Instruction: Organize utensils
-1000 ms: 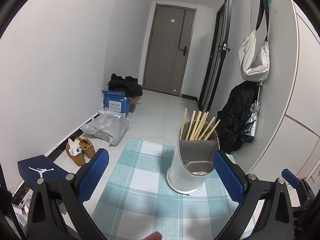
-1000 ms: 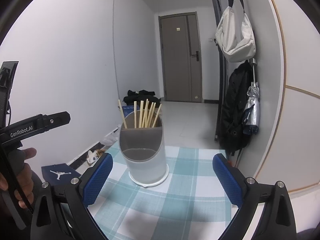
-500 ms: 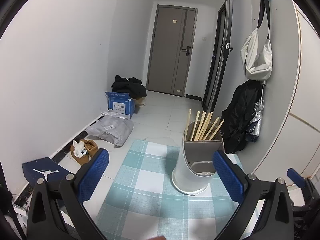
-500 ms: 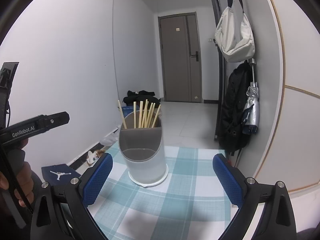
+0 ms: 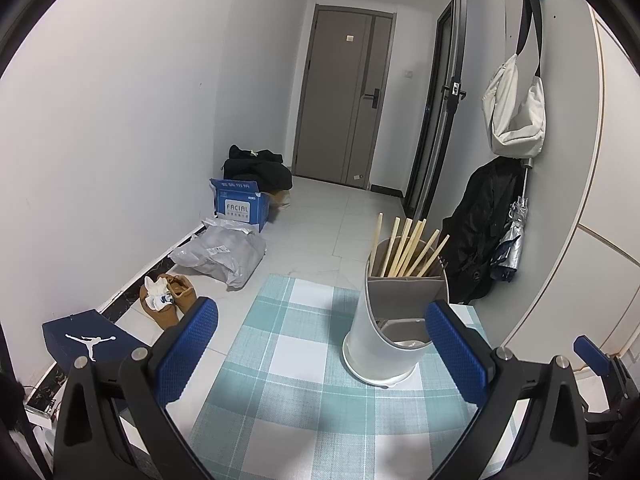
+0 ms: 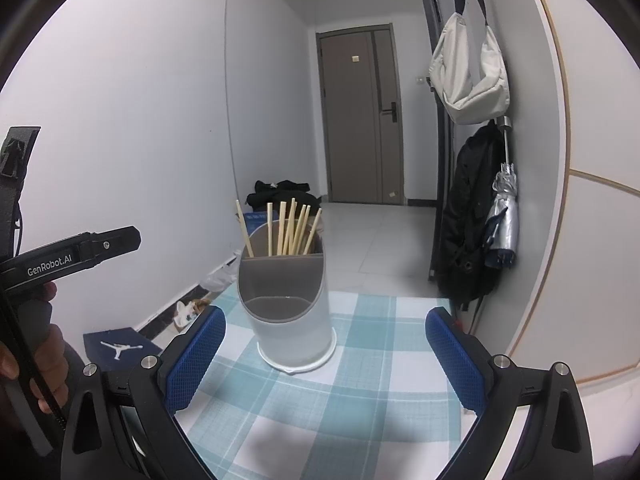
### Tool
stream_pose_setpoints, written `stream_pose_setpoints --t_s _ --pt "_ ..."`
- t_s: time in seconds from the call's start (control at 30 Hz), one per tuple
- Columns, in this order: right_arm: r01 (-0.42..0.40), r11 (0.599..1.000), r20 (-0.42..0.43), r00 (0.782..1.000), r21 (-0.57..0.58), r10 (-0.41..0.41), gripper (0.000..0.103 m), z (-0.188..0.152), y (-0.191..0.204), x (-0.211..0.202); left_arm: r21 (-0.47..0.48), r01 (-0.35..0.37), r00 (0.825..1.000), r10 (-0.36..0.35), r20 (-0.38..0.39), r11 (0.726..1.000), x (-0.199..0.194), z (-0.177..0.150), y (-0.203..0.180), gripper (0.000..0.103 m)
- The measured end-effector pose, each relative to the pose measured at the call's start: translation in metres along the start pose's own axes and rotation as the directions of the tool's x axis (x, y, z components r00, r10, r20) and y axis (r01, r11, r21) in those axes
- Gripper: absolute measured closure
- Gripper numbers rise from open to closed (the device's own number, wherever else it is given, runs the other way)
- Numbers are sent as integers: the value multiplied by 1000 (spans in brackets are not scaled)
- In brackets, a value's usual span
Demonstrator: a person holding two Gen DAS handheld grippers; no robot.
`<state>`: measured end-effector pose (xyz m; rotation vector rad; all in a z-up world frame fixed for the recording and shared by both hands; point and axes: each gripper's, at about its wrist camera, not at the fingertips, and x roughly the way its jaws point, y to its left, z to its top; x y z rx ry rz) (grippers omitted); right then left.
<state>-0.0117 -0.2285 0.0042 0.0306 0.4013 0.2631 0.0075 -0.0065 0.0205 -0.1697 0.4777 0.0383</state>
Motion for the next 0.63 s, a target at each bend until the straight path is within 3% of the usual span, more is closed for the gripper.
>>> stream_pose_setpoints --t_s 0.63 --pt "0 1000 -23 1000 -1 0 1 -4 3 4 -27 -27 1000 27 7 999 1 -1 2 1"
